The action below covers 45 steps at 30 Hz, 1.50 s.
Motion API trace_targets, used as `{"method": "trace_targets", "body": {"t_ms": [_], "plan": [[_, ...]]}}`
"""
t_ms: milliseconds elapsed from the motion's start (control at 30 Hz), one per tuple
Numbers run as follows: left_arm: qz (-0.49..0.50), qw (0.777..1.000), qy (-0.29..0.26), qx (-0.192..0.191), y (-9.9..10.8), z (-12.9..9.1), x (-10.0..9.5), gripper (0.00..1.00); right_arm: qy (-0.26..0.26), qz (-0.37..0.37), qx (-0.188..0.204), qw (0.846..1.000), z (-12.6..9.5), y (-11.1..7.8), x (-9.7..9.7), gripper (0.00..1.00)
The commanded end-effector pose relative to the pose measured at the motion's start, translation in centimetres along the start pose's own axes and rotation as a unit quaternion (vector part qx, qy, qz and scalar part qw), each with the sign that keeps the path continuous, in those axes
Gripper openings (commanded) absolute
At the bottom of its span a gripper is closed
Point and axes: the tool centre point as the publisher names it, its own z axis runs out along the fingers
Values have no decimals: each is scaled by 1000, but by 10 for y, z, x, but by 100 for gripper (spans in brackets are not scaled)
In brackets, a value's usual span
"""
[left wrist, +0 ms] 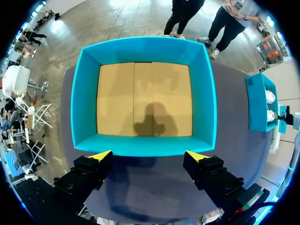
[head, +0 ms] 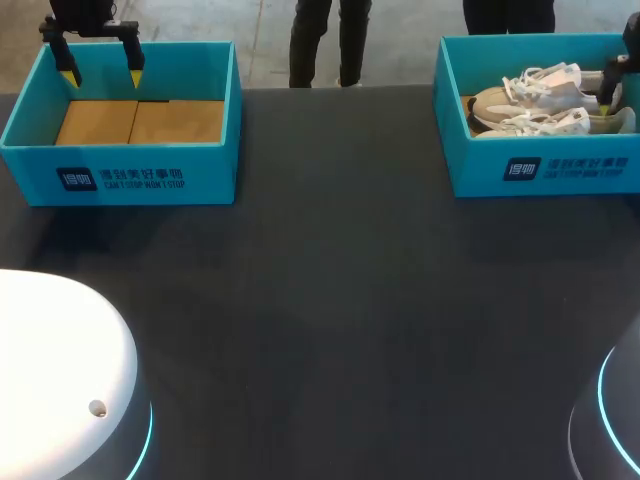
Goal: Take the shoe out of the shoebox, open the shoe tongue, remove and reinsert the insole, then place the shoe into the shoebox
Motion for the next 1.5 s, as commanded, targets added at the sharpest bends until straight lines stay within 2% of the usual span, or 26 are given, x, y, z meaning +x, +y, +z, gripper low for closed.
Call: {"method": "trace_targets", "body": {"t_ms": [33, 67, 133, 167, 200, 267, 500, 800, 1200, 1500], "plan": [[0, 1000, 0, 0, 0, 0, 0, 100, 2, -1, -5, 1000, 10, -3, -2, 76], [0, 1000, 0, 0, 0, 0, 0, 100, 1, 0, -4, 1000, 12, -2, -3, 60], [0, 1000, 0, 0, 0, 0, 0, 100, 1, -1, -2, 1000, 15, -1, -3, 55], [0, 1000, 0, 0, 0, 0, 0, 100, 0, -1, -2, 1000, 16, -1, -3, 56], [0, 1000, 0, 0, 0, 0, 0, 100, -1, -1, 0, 1000, 18, 0, -4, 49], [0, 1000, 0, 0, 0, 0, 0, 100, -2, -1, 1, 1000, 20, 2, -5, 47], [0, 1000, 0, 0, 0, 0, 0, 100, -5, -4, 5, 1000, 26, 10, -8, 47], [0, 1000, 0, 0, 0, 0, 0, 100, 0, 2, 17, 1000, 37, 16, -8, 44], [0, 1000, 0, 0, 0, 0, 0, 100, 0, 11, 16, 1000, 56, 16, -5, 45], [0, 1000, 0, 0, 0, 0, 0, 100, -8, 20, 17, 1000, 58, 10, -10, 44]]}}
